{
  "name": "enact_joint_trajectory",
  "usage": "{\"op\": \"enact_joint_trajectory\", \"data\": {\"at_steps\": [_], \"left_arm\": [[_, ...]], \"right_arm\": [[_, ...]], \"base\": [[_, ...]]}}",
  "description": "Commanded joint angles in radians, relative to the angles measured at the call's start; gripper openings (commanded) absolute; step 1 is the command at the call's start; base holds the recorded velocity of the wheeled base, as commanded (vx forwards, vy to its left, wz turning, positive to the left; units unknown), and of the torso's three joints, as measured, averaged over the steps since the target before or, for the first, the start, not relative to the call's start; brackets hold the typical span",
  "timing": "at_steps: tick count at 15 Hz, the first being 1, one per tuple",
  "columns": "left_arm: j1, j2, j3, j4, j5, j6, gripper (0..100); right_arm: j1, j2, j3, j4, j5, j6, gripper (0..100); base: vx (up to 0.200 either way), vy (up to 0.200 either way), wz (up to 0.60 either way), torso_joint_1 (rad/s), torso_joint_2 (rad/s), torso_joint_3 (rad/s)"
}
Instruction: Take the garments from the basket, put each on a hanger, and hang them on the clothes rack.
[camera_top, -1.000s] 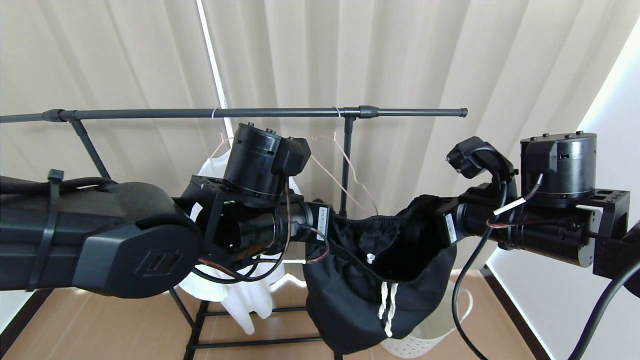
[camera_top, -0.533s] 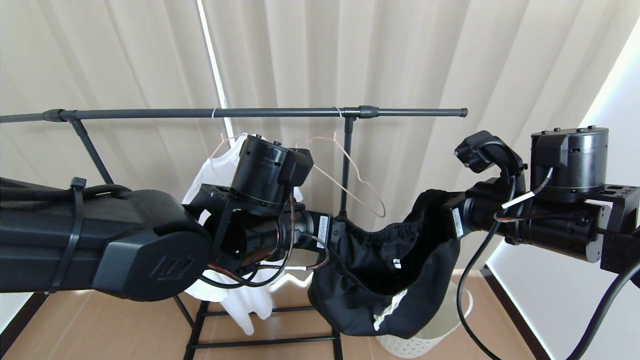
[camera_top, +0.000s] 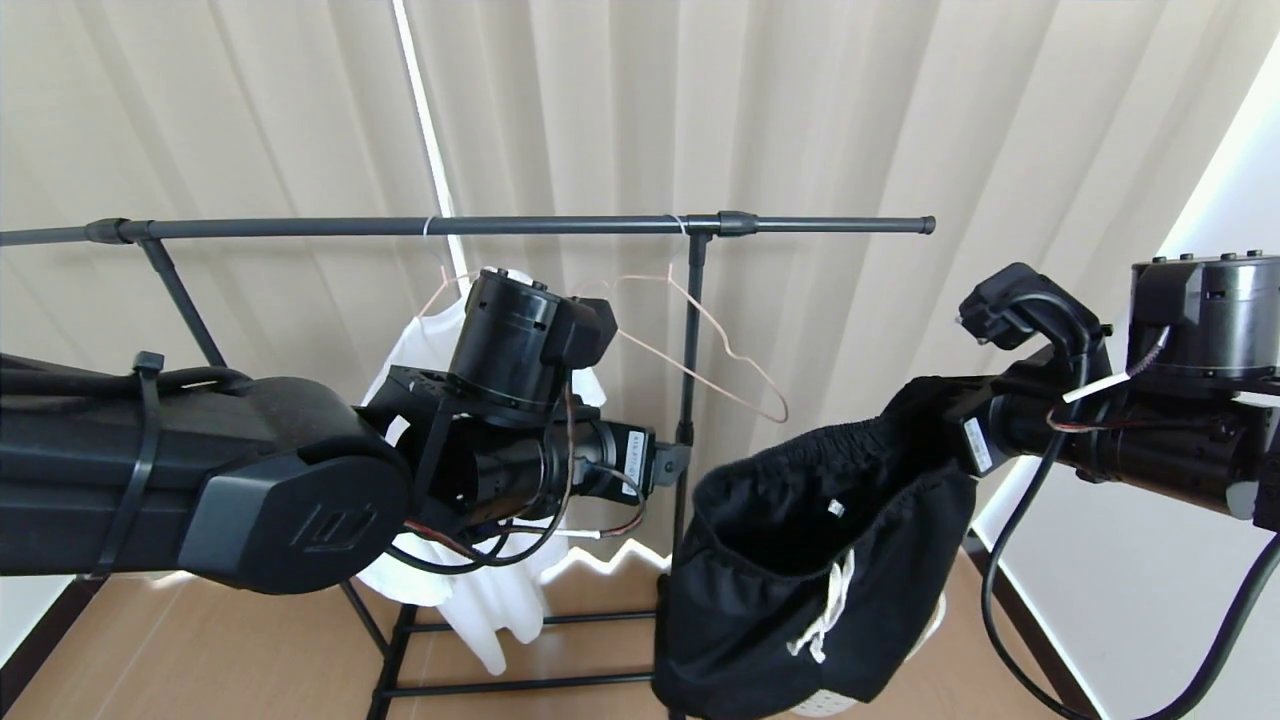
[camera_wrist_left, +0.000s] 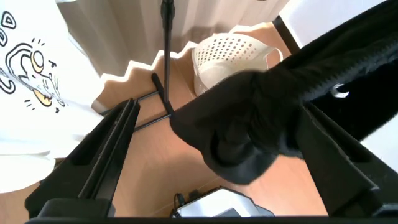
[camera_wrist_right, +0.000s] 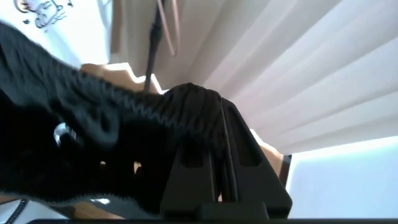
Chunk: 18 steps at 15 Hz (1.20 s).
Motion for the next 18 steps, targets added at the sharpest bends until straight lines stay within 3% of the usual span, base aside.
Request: {"op": "enact_joint_trajectory", "data": {"at_steps": [1, 3, 9, 18], "left_arm": [[0.001, -0.026, 0.035, -0.001, -0.030, 0.021, 100], [0.010, -0.049, 0.059, -0.003, -0.079, 0.055, 100], [0.059, -0.046, 0.026, -0.004, -0.073, 0.049, 100], [0.084, -0.013, 0.030, -0.053, -0.069, 0.046, 100]], "right_arm": [[-0.004, 0.005, -0.014, -0.002, -0.009, 0.003, 0], [-0.004, 0.010, -0.014, -0.003, -0.016, 0.004, 0], [-0.078, 0.011, -0.037, -0.009, -0.017, 0.003, 0], [-0.081, 0.010, -0.039, -0.009, -0.017, 0.003, 0]], "base": [[0.000, 0.000, 0.00, 0.000, 0.00, 0.000], [0.000, 0.000, 0.00, 0.000, 0.00, 0.000], [0.000, 0.000, 0.00, 0.000, 0.00, 0.000], [0.000, -0.022, 0.00, 0.000, 0.00, 0.001]]}}
